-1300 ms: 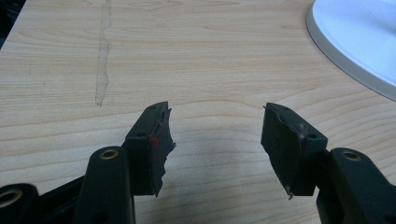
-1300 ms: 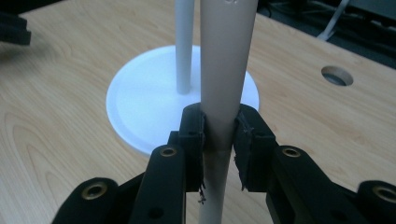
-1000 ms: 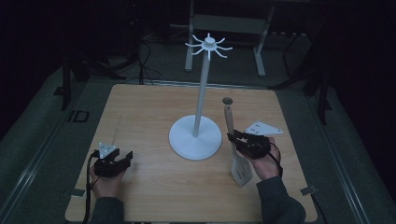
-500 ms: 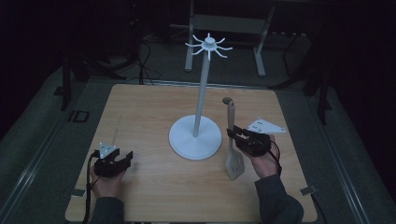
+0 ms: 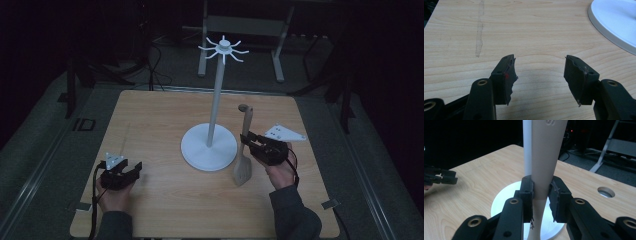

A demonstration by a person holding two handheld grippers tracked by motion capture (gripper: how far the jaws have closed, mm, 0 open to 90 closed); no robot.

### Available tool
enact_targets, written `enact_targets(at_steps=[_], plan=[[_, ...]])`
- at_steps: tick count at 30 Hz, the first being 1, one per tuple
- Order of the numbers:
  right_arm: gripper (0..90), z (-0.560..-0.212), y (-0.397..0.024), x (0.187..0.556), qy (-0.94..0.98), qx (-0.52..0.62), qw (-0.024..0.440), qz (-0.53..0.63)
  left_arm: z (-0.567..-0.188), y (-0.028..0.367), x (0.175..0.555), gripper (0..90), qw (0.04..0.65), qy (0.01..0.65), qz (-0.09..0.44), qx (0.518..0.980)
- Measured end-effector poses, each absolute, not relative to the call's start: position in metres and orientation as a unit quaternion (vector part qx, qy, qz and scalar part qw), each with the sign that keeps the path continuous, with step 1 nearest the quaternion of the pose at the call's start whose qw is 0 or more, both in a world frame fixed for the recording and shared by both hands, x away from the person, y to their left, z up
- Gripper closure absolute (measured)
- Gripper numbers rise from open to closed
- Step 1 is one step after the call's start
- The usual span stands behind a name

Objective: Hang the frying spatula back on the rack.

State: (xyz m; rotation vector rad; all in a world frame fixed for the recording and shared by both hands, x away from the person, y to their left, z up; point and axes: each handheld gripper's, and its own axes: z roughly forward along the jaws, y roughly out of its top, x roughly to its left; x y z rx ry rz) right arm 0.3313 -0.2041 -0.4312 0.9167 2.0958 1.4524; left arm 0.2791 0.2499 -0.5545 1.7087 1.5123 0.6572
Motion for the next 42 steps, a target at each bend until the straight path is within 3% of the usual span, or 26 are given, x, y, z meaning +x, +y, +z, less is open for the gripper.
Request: enact_targets(at_steps=[42], plan=[[74.4,-0.395,-0.182,0.339,0.737,0.304,0.243,0.552,-0.554,0.251,0.279,42.3,0.377,0.593,0.258,0.663]])
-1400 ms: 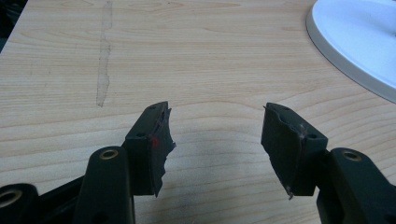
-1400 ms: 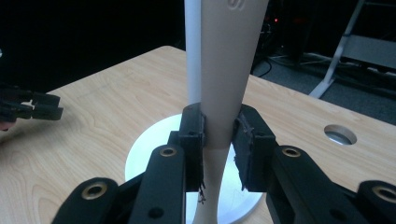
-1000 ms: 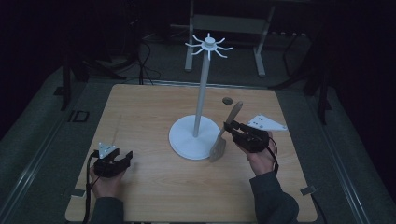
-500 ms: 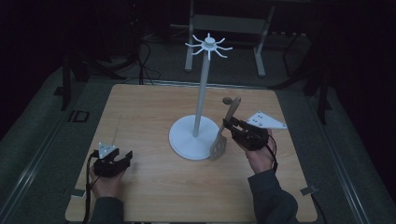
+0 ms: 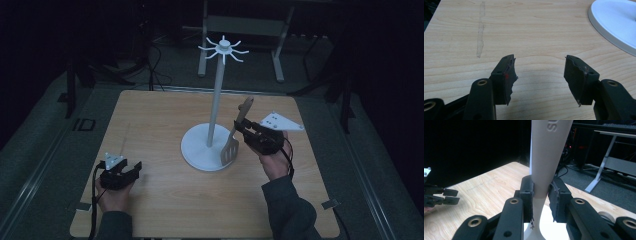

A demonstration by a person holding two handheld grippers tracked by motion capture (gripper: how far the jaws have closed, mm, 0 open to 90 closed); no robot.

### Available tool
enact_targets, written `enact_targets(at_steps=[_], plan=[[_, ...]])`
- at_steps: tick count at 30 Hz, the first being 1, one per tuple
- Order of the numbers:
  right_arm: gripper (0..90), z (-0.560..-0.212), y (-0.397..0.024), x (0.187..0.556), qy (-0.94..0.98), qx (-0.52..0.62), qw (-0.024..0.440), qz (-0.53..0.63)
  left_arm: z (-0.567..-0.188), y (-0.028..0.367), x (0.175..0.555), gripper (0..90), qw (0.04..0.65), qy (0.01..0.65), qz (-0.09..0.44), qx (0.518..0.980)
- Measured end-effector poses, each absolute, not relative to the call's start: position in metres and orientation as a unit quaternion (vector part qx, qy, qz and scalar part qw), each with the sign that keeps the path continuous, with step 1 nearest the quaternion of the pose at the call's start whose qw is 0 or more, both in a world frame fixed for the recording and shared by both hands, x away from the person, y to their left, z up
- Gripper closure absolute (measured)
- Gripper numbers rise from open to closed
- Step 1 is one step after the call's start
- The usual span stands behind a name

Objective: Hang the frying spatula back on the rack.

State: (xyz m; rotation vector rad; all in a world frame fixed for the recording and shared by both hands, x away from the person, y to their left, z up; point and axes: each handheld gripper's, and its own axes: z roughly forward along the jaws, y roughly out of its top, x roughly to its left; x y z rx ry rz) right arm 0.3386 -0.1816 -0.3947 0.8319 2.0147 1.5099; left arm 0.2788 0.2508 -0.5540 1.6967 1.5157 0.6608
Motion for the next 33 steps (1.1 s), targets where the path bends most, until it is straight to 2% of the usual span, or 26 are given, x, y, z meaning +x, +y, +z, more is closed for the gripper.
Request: enact_targets(at_steps=[33], plan=[[74.3,-0.357,-0.179,0.352,0.733,0.295,0.237,0.566,-0.553,0.251,0.278,42.1,0.379,0.591,0.259,0.664]])
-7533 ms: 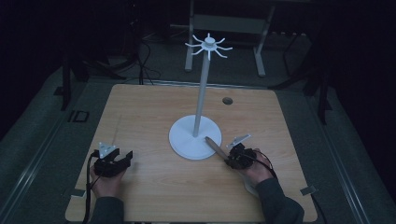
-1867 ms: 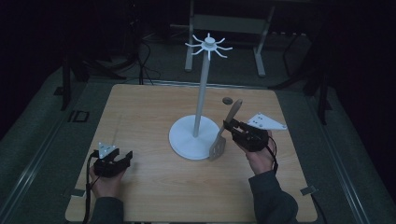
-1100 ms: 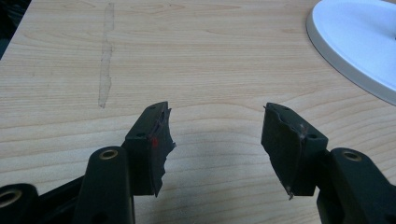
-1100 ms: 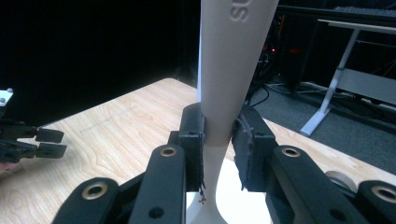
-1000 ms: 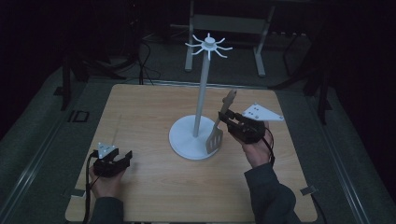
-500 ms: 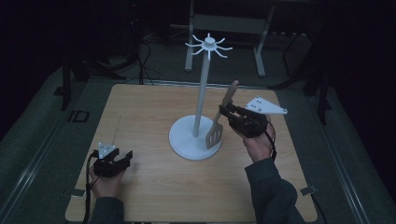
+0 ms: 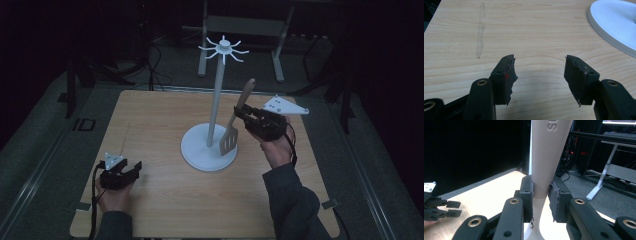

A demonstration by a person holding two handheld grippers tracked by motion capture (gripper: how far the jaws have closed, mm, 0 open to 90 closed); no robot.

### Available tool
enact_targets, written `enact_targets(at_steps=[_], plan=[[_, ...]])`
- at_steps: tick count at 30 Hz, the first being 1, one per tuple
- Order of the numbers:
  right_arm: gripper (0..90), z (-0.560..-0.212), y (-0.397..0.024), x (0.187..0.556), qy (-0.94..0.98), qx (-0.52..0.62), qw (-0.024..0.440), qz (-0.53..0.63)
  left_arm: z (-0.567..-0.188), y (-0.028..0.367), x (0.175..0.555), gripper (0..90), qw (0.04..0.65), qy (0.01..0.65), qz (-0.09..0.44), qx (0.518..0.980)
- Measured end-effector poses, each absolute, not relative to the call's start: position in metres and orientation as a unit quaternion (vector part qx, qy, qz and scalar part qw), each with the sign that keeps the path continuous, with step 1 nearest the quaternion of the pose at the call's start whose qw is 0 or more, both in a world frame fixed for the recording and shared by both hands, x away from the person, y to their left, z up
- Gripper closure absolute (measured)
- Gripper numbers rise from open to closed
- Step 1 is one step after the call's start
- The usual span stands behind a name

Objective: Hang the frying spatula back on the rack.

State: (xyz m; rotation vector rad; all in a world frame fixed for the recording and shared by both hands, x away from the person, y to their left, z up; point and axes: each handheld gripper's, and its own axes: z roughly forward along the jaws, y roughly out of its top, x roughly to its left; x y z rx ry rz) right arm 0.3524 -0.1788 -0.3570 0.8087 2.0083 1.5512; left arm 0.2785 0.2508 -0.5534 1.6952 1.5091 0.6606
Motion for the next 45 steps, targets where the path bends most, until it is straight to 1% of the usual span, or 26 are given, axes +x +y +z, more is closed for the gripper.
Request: enact_targets(at_steps=[19,25,45], plan=[[74.4,-0.338,-0.177,0.362,0.743,0.288,0.237,0.555,-0.553,0.251,0.278,42.1,0.379,0.591,0.259,0.664],[74.3,-0.331,-0.177,0.367,0.747,0.286,0.217,0.560,-0.553,0.251,0.278,42.1,0.379,0.591,0.259,0.664],[74.4,-0.310,-0.165,0.377,0.772,0.270,0.217,0.533,-0.554,0.251,0.279,42.0,0.380,0.591,0.259,0.663]])
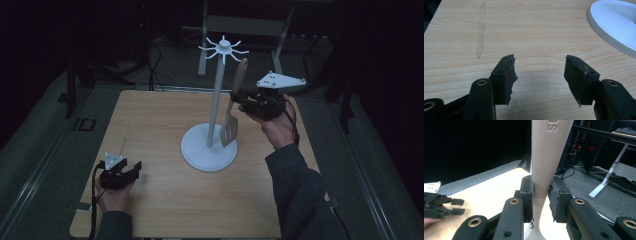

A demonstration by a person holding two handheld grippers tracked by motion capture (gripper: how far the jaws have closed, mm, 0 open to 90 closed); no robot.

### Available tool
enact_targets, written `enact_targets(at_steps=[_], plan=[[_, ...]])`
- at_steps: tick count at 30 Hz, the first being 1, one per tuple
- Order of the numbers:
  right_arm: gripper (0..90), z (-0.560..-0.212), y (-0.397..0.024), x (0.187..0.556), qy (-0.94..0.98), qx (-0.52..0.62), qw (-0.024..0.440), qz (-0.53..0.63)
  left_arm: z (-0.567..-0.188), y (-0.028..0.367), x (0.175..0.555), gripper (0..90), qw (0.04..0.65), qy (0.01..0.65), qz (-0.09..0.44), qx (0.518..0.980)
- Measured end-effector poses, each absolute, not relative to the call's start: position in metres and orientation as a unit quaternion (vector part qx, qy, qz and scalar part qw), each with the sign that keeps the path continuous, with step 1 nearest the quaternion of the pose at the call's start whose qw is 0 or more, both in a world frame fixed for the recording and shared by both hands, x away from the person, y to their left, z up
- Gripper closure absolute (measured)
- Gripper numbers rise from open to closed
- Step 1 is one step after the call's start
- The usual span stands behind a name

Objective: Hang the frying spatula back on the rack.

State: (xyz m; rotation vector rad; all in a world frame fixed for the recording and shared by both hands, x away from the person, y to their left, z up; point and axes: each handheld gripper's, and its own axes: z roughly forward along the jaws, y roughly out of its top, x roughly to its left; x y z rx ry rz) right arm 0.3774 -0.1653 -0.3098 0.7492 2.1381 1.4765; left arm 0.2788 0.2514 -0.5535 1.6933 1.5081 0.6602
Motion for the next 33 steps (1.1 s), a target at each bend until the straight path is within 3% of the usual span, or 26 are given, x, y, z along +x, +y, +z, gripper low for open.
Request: enact_targets(at_steps=[33], plan=[[74.3,-0.306,-0.149,0.391,0.781,0.278,0.200,0.523,-0.553,0.252,0.278,42.0,0.382,0.592,0.260,0.661]])
